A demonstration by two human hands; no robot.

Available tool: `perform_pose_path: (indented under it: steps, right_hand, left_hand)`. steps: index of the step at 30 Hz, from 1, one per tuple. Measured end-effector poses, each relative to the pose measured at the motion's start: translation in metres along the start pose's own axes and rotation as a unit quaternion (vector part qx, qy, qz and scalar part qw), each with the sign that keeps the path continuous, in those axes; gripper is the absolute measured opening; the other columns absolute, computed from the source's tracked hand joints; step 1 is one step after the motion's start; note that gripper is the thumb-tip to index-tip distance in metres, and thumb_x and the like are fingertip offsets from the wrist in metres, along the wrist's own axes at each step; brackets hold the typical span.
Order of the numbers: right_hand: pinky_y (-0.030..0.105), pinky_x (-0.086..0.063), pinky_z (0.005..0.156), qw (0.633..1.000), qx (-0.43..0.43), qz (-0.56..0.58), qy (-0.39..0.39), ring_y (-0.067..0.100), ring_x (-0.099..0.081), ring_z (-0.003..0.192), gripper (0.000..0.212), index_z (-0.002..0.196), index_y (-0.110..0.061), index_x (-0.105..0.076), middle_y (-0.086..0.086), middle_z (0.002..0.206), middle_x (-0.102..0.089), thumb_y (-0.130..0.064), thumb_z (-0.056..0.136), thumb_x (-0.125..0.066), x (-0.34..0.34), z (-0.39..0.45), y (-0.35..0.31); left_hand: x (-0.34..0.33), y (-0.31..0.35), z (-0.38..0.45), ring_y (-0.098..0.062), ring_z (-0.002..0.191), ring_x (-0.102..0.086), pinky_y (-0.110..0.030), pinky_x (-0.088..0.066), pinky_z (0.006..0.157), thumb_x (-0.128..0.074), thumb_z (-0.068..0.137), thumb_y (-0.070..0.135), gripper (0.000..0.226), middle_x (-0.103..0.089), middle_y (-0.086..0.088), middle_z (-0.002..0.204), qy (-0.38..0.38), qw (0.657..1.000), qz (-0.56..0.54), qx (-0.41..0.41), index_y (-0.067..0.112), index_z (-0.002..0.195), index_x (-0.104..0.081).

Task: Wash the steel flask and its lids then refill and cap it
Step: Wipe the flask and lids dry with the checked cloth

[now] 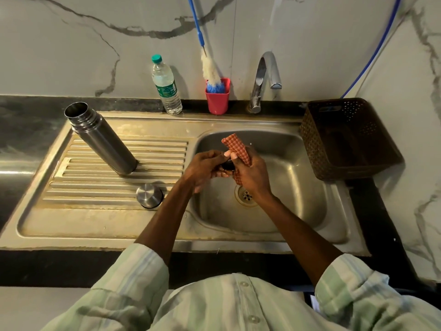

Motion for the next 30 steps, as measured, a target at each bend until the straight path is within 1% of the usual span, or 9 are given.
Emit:
perform_pose_path:
  steps: [3,6,9,12,14,18,22,27,30]
  right_hand:
    - [0.034,-0.06,0.075,0.992,-0.097,0.075,0.027,0.02,-0.071,0.088,0.024,0.111,-0.016,-0.069,0.003,0.098,-0.073,-0.032,0.094,-0.063,-0.001,0.002,0.011]
    - [0.048,-0.06,0.076,0.942,-0.249,0.223,0.022,0.031,-0.071,0.086,0.023,0.112,-0.011,-0.068,0.013,0.097,-0.074,-0.024,0.095,-0.059,-0.008,0.002,0.022]
    - [0.05,-0.058,0.068,0.871,-0.372,0.32,-0.035,0.033,-0.067,0.077,0.024,0.12,-0.007,-0.059,0.017,0.095,-0.069,-0.017,0.099,-0.051,-0.007,0.001,0.02]
    - [0.053,-0.055,0.07,0.861,-0.408,0.299,-0.049,0.035,-0.066,0.076,0.024,0.121,-0.007,-0.057,0.02,0.096,-0.068,-0.018,0.1,-0.051,-0.008,0.002,0.021]
    - [0.048,-0.058,0.071,0.886,-0.392,0.249,-0.012,0.033,-0.068,0.078,0.025,0.116,-0.004,-0.061,0.018,0.096,-0.071,-0.02,0.096,-0.059,-0.008,0.0,0.026]
    - [0.03,-0.057,0.058,0.935,-0.296,0.184,0.058,0.02,-0.07,0.069,0.014,0.099,-0.011,-0.066,0.007,0.082,-0.073,-0.022,0.092,-0.067,-0.005,-0.003,0.027]
    - [0.035,-0.06,0.058,0.966,-0.224,0.121,0.052,0.024,-0.073,0.068,0.017,0.101,-0.01,-0.071,0.009,0.082,-0.074,-0.023,0.089,-0.07,0.001,-0.008,0.027]
    - [0.01,-0.048,0.054,0.993,-0.089,-0.051,0.06,0.003,-0.065,0.065,0.005,0.089,-0.02,-0.073,-0.009,0.073,-0.068,-0.019,0.088,-0.068,0.016,-0.018,0.018]
    - [0.009,-0.047,0.059,0.995,-0.037,-0.085,0.04,0.001,-0.065,0.07,0.013,0.097,-0.016,-0.075,-0.006,0.081,-0.071,-0.015,0.087,-0.068,0.023,-0.023,0.014]
  left_hand:
    - [-0.001,-0.001,-0.001,-0.026,0.095,-0.072,-0.038,-0.06,0.084,-0.07,0.09,0.012,0.034,-0.073,-0.016,0.107,0.035,0.996,0.037,-0.068,-0.003,0.12,-0.064]
    - [-0.003,-0.005,-0.005,-0.019,0.107,-0.069,-0.039,-0.057,0.092,-0.078,0.084,0.026,0.047,-0.072,-0.004,0.116,0.063,0.972,0.174,-0.145,0.014,0.127,-0.064]
    - [-0.001,-0.006,-0.008,-0.006,0.112,-0.062,-0.022,-0.05,0.097,-0.079,0.084,0.022,0.053,-0.067,0.003,0.124,0.077,0.922,0.318,-0.207,0.019,0.134,-0.061]
    - [-0.002,-0.008,-0.009,-0.006,0.109,-0.059,-0.001,-0.041,0.091,-0.078,0.084,0.011,0.054,-0.068,-0.004,0.123,0.074,0.897,0.369,-0.234,0.012,0.135,-0.06]
    - [-0.002,-0.013,-0.005,-0.007,0.107,-0.061,-0.003,-0.044,0.088,-0.078,0.085,0.015,0.052,-0.068,-0.002,0.12,0.098,0.908,0.354,-0.204,0.013,0.134,-0.061]
    - [-0.004,-0.026,0.002,-0.015,0.097,-0.072,-0.039,-0.059,0.088,-0.077,0.085,0.025,0.032,-0.076,0.001,0.103,0.143,0.959,0.208,-0.132,0.018,0.116,-0.072]
    - [-0.016,-0.035,-0.002,-0.027,0.088,-0.075,-0.037,-0.06,0.079,-0.076,0.086,0.013,0.011,-0.077,-0.013,0.091,0.182,0.979,-0.085,-0.022,0.009,0.096,-0.073]
    - [-0.027,-0.041,-0.004,-0.026,0.075,-0.075,-0.033,-0.062,0.065,-0.077,0.086,0.012,0.021,-0.075,-0.02,0.086,0.235,0.958,-0.149,0.061,-0.005,0.096,-0.071]
    - [-0.031,-0.044,-0.005,-0.025,0.07,-0.075,-0.035,-0.062,0.066,-0.073,0.088,0.012,0.018,-0.074,-0.018,0.088,0.213,0.949,-0.205,0.11,-0.004,0.097,-0.069]
Point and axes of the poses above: each hand's wrist, its own z-axis towards the middle knuckle, its own x-axis out of the back of the hand, y = z × x, the point moved 5 cm from there along z, towards the middle knuckle
